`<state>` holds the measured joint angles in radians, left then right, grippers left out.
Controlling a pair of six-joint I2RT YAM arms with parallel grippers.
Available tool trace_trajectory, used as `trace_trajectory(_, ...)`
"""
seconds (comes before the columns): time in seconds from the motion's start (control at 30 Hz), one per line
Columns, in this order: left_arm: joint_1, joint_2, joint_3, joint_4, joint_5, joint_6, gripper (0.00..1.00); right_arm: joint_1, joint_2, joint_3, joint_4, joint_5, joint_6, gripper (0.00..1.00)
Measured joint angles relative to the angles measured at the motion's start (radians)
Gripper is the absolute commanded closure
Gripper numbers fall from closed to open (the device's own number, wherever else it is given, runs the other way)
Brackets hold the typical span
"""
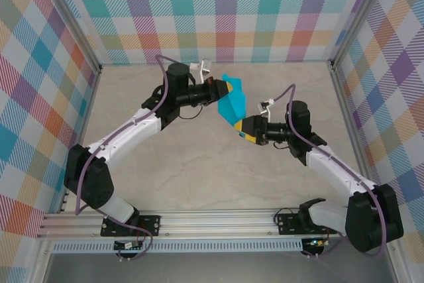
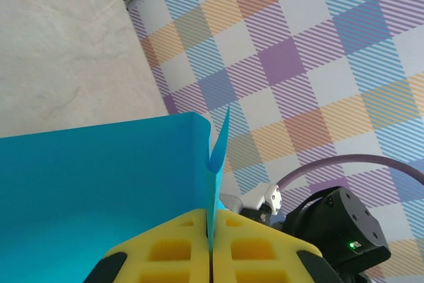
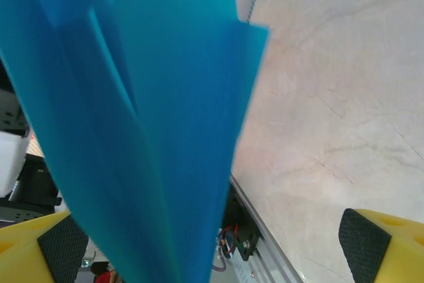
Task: Fold a paper plane with a square sheet of paper (fold left side to right side)
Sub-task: Turn over the paper at the center of the table.
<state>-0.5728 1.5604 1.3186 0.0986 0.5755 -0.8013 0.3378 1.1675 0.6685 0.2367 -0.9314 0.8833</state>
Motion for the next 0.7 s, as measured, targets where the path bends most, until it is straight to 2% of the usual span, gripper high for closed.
trace_trajectory(0.17, 0.000, 0.000, -0.009, 0.042, 0.039, -0.054, 0.94, 0.012, 0.027, 0.041, 0.051, 0.006, 0.027, 0.24)
trace_trajectory(0.33, 0.000, 0.000, -0.029, 0.069, 0.064, -0.089, 0.94, 0.016, 0.026, 0.052, 0.077, 0.007, 0.040, 0.47)
trace_trajectory(0.47, 0.000, 0.000, -0.050, 0.072, 0.071, -0.100, 0.86, 0.016, 0.013, 0.055, 0.059, 0.020, 0.021, 0.62)
trace_trajectory(0.53, 0.000, 0.000, -0.054, 0.064, 0.071, -0.097, 0.78, 0.016, 0.000, 0.059, 0.028, 0.031, 0.002, 0.69)
trace_trajectory(0.7, 0.000, -0.008, -0.052, -0.021, 0.047, -0.021, 0.48, 0.019, -0.021, 0.099, -0.121, 0.074, -0.088, 0.74)
